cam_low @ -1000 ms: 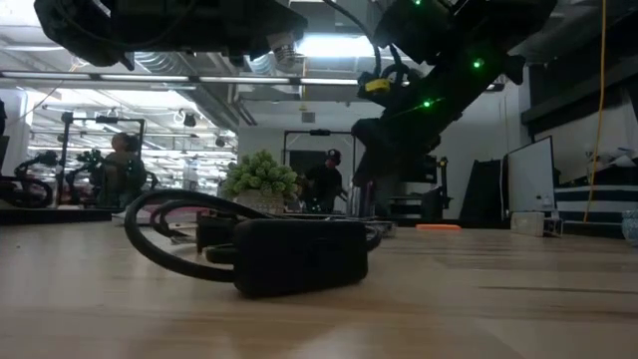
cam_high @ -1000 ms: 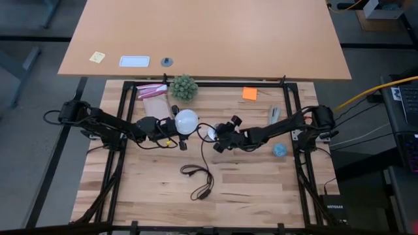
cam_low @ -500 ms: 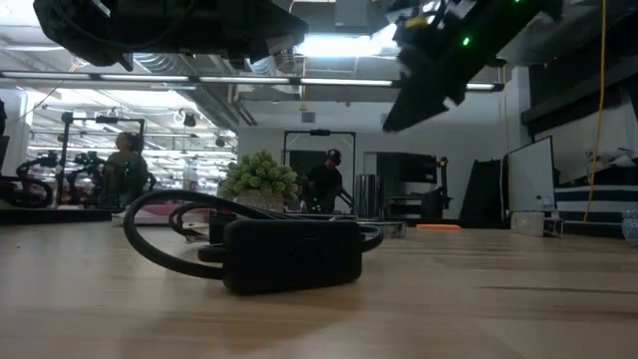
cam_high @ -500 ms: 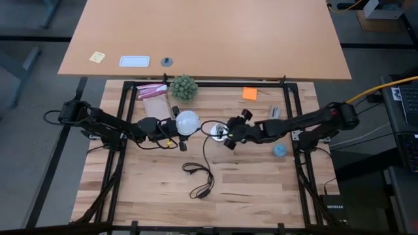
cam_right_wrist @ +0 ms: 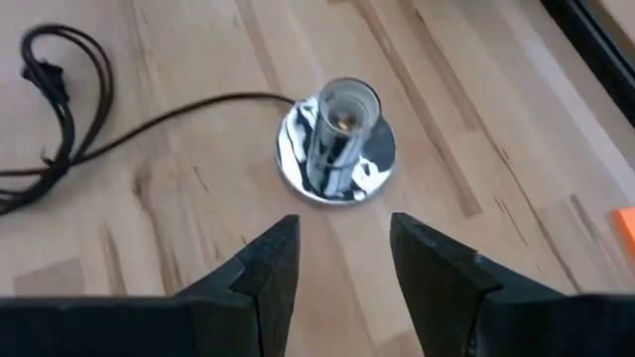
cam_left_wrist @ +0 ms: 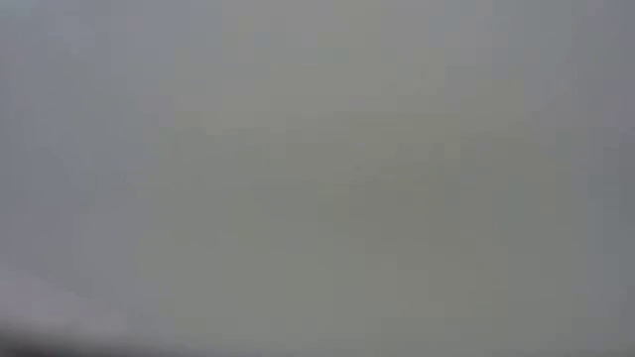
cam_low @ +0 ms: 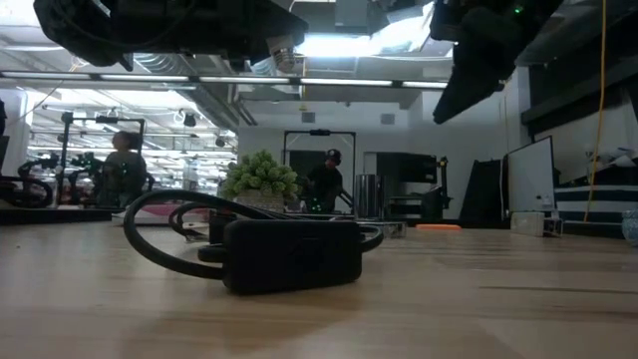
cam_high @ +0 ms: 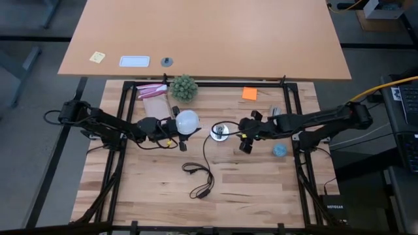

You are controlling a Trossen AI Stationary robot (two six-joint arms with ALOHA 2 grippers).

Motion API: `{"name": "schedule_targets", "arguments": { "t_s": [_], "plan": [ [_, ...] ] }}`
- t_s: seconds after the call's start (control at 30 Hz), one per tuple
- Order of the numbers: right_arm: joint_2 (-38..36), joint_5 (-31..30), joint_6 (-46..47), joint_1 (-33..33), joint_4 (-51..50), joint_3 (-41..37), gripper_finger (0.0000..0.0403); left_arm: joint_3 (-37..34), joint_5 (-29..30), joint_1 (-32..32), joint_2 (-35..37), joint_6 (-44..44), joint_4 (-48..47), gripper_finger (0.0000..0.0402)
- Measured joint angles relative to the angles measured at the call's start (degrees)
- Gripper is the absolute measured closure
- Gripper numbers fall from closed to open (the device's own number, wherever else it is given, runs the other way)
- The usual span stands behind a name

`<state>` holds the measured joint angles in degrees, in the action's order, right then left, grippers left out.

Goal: Screw lightbulb
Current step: Insert the lightbulb into the lamp

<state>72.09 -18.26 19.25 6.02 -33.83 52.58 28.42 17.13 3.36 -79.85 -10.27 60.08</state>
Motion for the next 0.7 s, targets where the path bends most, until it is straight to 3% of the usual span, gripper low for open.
{"name": "schedule_targets", "arguments": {
  "t_s": [0.37,0.7],
  "plan": [
    [-4.3,-1.6,-0.5,0.0,1.8,0.0,0.0237,0.3,0.0,-0.1,-2.1,2.6,0.6,0.0245],
    [-6.4,-4.1,-8.5,0.0,21.4,0.0,0.0237,6.7,-0.4,-0.2,-9.5,1.6,1.1,0.0245]
  ]
}}
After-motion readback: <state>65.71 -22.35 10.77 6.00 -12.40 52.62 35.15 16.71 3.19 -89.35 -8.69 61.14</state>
